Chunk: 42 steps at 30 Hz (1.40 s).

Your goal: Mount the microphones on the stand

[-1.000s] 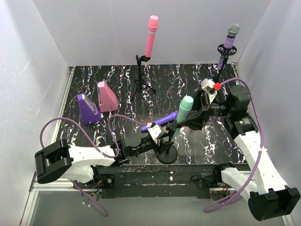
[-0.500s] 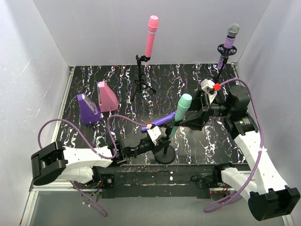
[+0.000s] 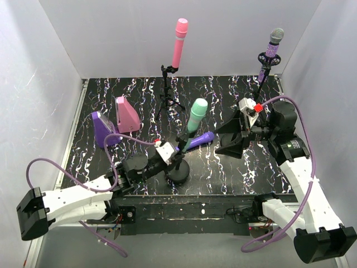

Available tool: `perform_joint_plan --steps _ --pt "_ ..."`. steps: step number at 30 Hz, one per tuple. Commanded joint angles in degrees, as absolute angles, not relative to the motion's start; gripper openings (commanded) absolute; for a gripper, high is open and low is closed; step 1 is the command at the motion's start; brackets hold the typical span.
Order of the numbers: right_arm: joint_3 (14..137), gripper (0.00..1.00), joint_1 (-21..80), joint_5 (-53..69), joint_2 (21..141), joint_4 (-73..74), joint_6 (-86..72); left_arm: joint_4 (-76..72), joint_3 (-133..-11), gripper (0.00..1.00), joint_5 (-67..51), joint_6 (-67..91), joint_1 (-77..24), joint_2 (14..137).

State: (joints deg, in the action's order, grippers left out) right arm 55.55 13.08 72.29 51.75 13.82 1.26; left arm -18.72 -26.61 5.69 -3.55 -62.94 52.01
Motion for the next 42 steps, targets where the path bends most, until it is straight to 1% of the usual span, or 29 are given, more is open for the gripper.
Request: perform_joint_plan --steps 1,5,9,12,16,20,22,27,32,42 --pt "57.9 0.93 12.7 74.7 50.5 15.9 4.5 -16.2 -31.1 0.00 3.4 -4.7 -57.1 47.4" --pt "56.0 0.93 12.1 75.5 49.6 19.1 8.7 -12.7 -36.2 0.00 0.0 -5.1 -49.8 48.0" --pt "53.4 0.93 12.0 76.5 48.4 24.7 16.9 -11.5 -40.9 0.00 -5.3 -5.8 -42.0 52.6" --pt "51.0 0.94 11.9 77.2 47.4 27.3 21.8 -14.6 -42.4 0.00 -8.7 -4.3 -35.3 56.4" --pt "46.9 0.95 11.3 77.9 46.3 28.0 26.0 -20.3 -44.2 0.00 -10.2 -2.6 -29.1 61.7" --pt "42.1 0.95 9.9 81.2 44.7 24.1 25.8 -22.6 -48.6 0.00 -11.3 -2.4 -24.2 67.0" --pt "40.2 0.95 9.5 82.9 44.1 21.7 24.5 -23.2 -50.6 0.00 -11.8 -2.5 -22.2 70.6" --pt "39.3 0.95 9.1 82.6 43.2 23.5 27.9 -26.0 -54.1 0.00 -10.5 -2.8 -19.2 76.0" --pt "38.2 0.96 8.8 82.4 42.5 24.1 29.5 -28.1 -57.7 0.00 -6.8 -3.7 -17.6 81.8" --pt "37.6 0.98 8.3 82.5 41.9 25.8 32.2 -29.7 -65.9 0.00 -4.5 -5.7 -15.3 91.3"
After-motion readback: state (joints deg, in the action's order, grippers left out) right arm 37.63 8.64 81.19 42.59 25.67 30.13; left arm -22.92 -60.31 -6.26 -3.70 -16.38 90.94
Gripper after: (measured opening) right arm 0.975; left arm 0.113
